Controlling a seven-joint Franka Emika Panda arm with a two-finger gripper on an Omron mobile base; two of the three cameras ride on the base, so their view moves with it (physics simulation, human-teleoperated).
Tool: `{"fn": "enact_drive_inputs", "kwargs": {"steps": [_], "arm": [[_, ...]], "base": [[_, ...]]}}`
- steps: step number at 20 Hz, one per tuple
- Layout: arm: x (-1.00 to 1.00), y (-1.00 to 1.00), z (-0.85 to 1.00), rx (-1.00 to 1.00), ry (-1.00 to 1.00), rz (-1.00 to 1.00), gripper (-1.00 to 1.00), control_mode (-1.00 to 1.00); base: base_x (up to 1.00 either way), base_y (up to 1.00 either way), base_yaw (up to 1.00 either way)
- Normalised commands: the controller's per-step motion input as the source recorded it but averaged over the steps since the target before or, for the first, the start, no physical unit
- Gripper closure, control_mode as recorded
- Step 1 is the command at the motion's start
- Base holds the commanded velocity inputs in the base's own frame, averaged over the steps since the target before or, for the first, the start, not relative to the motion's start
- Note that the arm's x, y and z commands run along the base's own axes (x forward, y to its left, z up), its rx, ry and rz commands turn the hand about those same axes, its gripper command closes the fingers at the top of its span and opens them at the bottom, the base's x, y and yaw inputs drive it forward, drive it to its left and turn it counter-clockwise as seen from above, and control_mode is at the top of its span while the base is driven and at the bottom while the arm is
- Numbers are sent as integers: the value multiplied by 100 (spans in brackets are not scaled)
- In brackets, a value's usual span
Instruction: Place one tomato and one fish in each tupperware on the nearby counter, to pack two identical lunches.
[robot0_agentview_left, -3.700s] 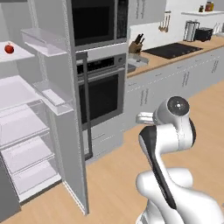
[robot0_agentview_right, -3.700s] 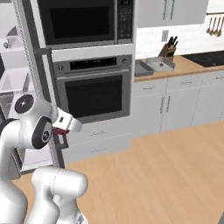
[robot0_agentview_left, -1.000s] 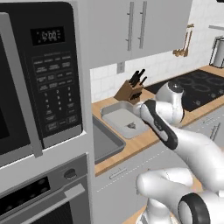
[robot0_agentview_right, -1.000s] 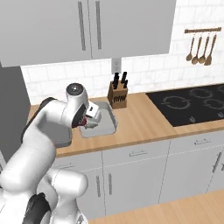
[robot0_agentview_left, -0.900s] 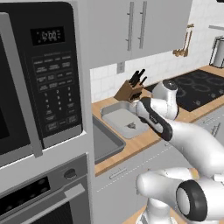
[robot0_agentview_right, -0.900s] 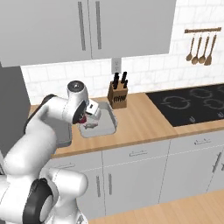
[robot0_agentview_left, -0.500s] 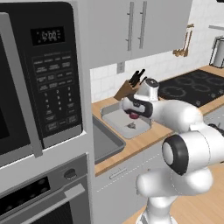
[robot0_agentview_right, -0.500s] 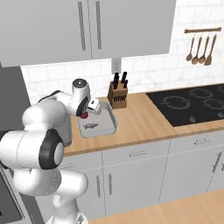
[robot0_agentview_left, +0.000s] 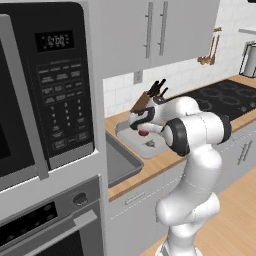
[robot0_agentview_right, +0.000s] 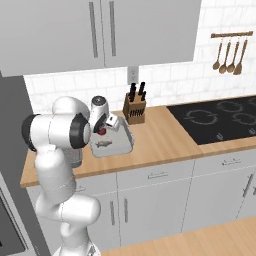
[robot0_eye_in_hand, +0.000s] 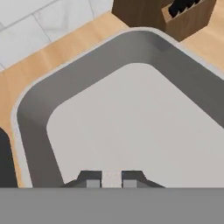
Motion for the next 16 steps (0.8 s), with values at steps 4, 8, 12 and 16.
{"fn": "enact_drive_inputs", "kwargs": {"steps": [4,8,12,16], "arm": [[87,2,-30,0,-1,0,-100,-100],[-21,-3,90,0,4,-1,-100,-100],[-100,-27,100,0,-5,0,-100,-100],[-100,-52,98,0,4,0,-100,-100]], "base": [[0,0,0],[0,0,0],[0,0,0],[0,0,0]]}}
